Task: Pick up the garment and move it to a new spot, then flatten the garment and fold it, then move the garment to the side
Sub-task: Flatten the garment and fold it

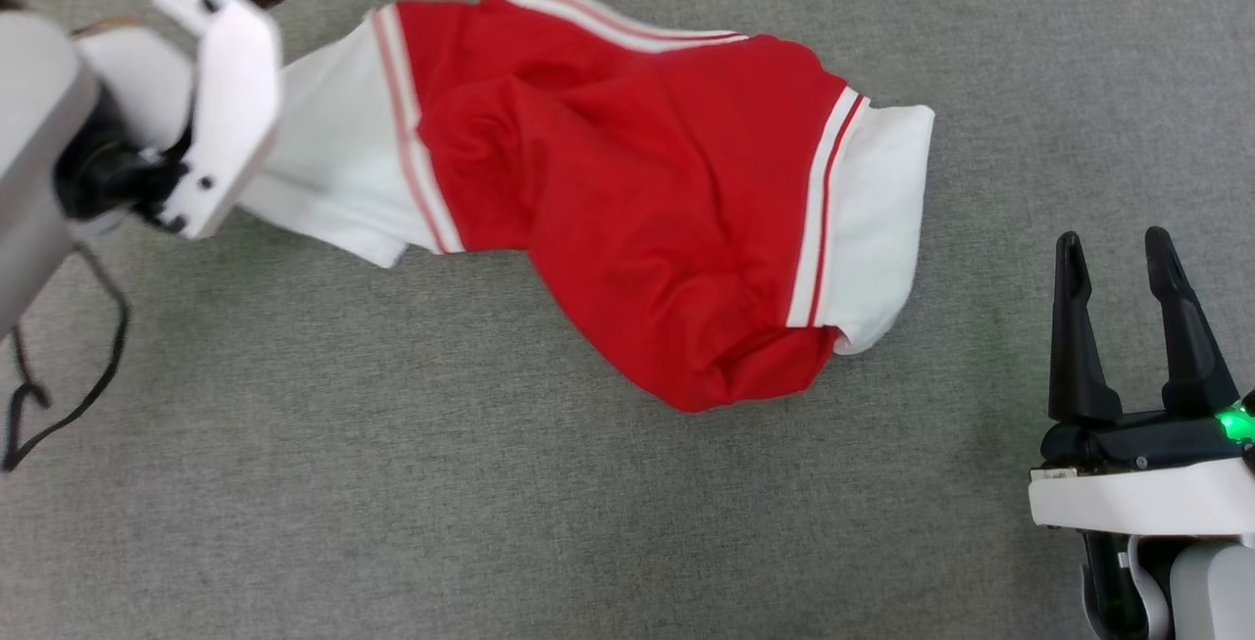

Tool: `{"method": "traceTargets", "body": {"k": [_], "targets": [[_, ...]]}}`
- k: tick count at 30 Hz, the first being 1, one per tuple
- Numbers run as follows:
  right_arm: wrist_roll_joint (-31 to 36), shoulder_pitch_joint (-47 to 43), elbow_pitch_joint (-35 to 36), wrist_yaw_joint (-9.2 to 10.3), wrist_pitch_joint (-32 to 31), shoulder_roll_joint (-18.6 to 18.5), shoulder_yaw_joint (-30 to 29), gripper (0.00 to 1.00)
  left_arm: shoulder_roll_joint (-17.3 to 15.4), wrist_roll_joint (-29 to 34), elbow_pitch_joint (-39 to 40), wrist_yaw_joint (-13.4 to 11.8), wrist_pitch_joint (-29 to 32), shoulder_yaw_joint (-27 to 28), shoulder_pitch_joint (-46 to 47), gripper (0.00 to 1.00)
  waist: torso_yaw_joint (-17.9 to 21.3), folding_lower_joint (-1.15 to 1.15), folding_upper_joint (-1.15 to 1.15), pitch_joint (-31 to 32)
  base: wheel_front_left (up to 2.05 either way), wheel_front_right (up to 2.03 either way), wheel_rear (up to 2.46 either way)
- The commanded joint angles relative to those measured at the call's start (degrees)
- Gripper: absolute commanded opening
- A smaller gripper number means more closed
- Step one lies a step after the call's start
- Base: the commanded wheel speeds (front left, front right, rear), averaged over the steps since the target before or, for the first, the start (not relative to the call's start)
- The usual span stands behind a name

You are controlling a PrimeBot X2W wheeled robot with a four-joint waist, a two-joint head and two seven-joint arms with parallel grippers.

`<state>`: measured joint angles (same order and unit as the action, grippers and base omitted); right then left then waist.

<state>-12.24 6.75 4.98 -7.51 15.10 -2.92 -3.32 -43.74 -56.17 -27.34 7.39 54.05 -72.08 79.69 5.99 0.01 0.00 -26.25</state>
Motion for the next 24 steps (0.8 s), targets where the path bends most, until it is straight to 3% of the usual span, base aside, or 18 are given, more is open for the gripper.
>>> {"method": "traceTargets", "body": {"k": [1, 10, 15, 16, 17, 20, 24], "targets": [[0.1, -0.8, 0.1, 0.04, 0.1, 0.1, -0.1, 1.0, -1.7, -0.6, -1.0, -0.5, -0.6, -0.1, -2.4, 0.0, -0.6, -0.01, 0.0, 0.6, 0.0, 0.0, 0.0], [0.6, -1.6, 0.6, 0.04, 0.1, 0.1, 0.3, 1.0, -7.8, -0.2, -4.7, -3.1, -2.1, -0.5, -8.5, 0.0, 0.7, -0.01, 0.0, 0.1, 0.0, 0.0, 0.0], [0.9, -2.3, 0.4, 0.04, 0.1, 0.1, 0.0, 1.0, -8.6, -1.4, -5.3, -3.8, -4.3, 0.1, -10.9, 0.0, 0.5, -0.01, 0.0, 0.8, 0.0, 0.0, 0.0], [1.1, -2.4, 0.3, 0.04, 0.1, 0.1, -0.2, 1.0, -7.9, -2.2, -5.2, -4.0, -5.9, 0.9, -11.4, 0.14, 0.3, -0.01, 0.0, 1.1, 0.0, 0.0, 0.0], [1.3, -2.4, 0.2, 0.04, 0.1, 0.1, -0.2, 1.0, -7.4, -2.6, -4.9, -4.3, -8.0, 1.6, -11.7, 1.0, 0.0, -0.01, 0.0, 1.6, 0.0, 0.0, 0.0], [1.8, -3.1, -0.2, 0.04, 0.1, 0.1, -0.5, 1.0, -7.0, -2.4, -4.4, -4.7, -16.2, 3.8, -12.4, 1.0, -1.0, -0.01, 0.0, 3.7, 0.0, 0.0, 0.0], [2.6, -3.7, -0.1, 0.04, 0.1, 0.1, -2.0, 1.0, -7.5, -1.8, -2.4, -5.2, -32.1, 7.5, -14.9, 1.0, -2.0, -0.01, 0.0, 7.2, 0.0, 0.0, 0.0]]}}
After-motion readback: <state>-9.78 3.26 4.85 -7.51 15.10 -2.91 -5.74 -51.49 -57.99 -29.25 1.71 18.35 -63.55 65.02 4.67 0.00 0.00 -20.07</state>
